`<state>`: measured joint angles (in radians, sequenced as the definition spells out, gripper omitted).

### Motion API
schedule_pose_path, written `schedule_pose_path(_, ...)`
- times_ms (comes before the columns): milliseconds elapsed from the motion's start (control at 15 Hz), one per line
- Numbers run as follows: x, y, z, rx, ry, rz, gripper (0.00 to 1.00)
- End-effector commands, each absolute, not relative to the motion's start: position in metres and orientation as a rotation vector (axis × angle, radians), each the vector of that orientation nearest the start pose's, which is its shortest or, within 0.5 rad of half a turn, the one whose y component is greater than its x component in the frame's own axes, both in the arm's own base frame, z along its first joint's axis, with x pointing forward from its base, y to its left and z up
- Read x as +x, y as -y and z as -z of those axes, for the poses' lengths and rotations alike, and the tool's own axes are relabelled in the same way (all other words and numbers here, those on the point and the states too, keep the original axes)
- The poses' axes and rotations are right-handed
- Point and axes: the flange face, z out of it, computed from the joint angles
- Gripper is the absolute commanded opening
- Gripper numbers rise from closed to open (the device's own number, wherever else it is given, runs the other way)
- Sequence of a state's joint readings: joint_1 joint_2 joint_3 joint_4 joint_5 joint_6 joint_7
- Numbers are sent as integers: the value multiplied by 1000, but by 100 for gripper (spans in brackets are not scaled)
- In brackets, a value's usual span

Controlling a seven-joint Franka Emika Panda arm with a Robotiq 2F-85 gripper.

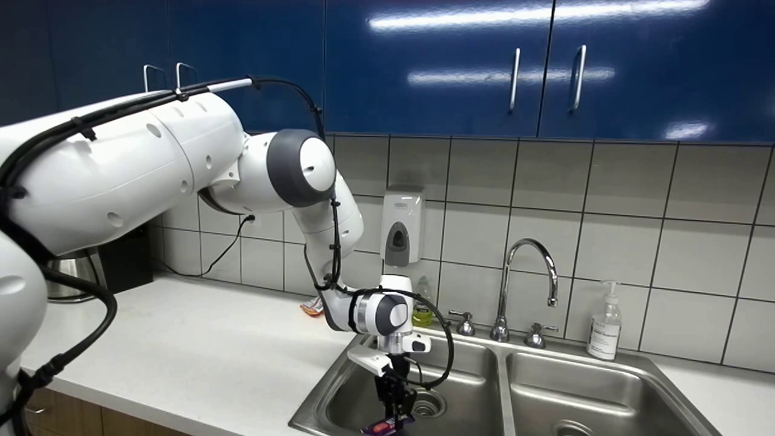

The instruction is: Move the chocolate bar to the sink

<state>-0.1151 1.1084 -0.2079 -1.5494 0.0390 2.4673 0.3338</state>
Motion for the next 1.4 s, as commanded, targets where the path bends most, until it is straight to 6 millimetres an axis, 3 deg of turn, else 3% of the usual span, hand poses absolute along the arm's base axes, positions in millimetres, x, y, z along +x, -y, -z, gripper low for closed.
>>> schedule_pose_path(0,617,199,13,-3181,-956,-258,12)
schedule_pose_path(333,618,197,15,-3186,-949,-264,12)
schedule_pose_path(400,618,197,16,-3183,-950,-269,62)
schedule_pose_path(533,618,195,15,-3187,-943,-274,68)
schedule_pose_path(800,622,190,5,-3188,-938,-251,100)
schedule_pose_path(1333,629,184,-31,-3194,-944,-183,100)
